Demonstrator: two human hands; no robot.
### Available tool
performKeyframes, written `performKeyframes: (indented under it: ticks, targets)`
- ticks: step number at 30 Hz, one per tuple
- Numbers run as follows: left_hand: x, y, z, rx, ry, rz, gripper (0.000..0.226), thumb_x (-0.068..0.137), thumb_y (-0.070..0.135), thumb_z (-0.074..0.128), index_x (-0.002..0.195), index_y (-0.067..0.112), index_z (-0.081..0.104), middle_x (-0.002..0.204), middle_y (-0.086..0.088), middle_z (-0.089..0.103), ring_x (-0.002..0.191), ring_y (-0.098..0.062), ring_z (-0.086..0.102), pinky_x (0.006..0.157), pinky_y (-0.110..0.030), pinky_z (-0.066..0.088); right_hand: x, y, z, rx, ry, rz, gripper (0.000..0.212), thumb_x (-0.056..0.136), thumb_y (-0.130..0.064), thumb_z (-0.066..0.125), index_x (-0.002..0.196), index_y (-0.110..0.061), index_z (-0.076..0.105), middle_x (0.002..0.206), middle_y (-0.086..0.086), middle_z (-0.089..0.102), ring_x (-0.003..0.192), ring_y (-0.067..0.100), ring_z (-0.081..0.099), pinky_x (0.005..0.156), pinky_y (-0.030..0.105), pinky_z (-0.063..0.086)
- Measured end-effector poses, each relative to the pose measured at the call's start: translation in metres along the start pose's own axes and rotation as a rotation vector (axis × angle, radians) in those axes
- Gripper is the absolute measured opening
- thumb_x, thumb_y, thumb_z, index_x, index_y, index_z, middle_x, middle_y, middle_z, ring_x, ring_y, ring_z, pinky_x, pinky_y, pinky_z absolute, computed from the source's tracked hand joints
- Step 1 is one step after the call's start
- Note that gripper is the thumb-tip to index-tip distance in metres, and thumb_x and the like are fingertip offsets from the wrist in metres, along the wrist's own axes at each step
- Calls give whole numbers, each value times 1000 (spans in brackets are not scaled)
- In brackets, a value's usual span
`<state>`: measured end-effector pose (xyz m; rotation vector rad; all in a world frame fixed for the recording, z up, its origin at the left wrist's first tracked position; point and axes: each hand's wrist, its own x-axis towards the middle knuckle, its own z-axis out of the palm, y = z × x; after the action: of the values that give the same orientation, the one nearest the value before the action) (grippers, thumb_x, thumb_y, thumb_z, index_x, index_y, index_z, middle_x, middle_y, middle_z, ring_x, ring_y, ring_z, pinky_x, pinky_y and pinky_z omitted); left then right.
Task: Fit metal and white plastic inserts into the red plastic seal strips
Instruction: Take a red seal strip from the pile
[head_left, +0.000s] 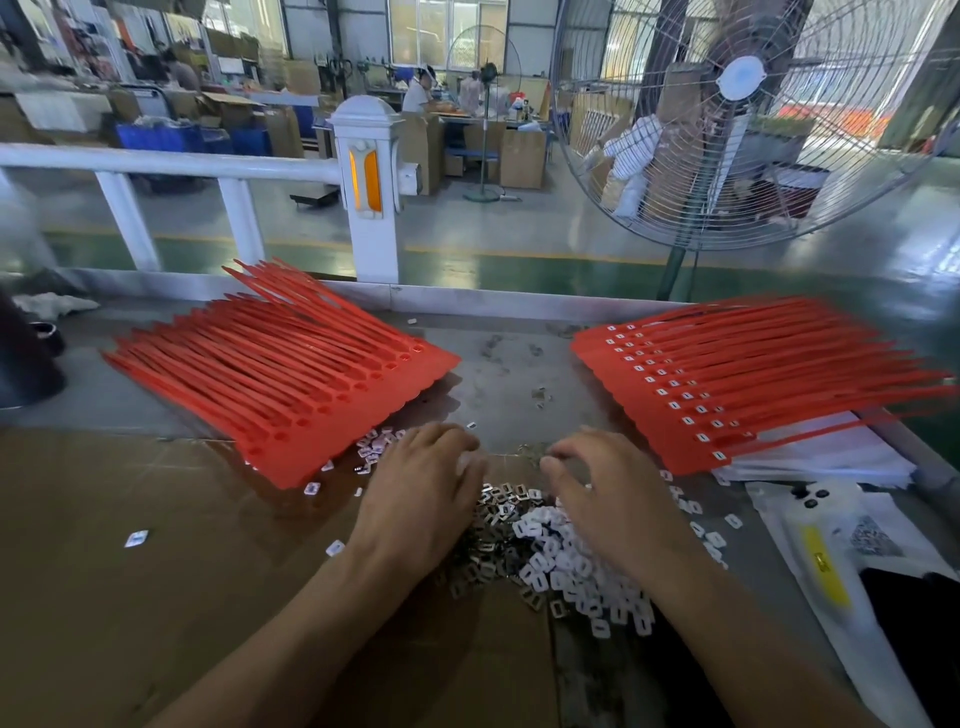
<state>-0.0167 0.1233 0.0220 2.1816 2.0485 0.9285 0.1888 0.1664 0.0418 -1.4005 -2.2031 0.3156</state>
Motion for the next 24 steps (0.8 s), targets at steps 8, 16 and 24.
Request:
performKeyframes:
  ticks: [8,16,24]
  targets:
    - [36,-41,-26,365,82,-301,58,90,47,62,142,24,51,153,-7,42,140,-29,35,116,-46,21,34,-12,-8,112,36,14,25,103,-37,61,105,-18,77,99,-8,76,90,9,68,85,35,55]
    - [55,-60,-41,277,-153,-489,67,90,59,60,147,28,45,147,-6,50,137,-32,40,112,-51,28,28,-6,4,156,67,-4,27,102,-35,62,101,-15,79,92,-6,76,83,11,69,79,37,56]
    - [64,-49,-58,82,67,-482,61,83,62,68,135,30,61,133,-7,61,126,-35,49,106,-50,37,24,1,4,181,125,-13,22,102,-33,63,101,-18,79,92,-10,74,83,0,64,74,20,48]
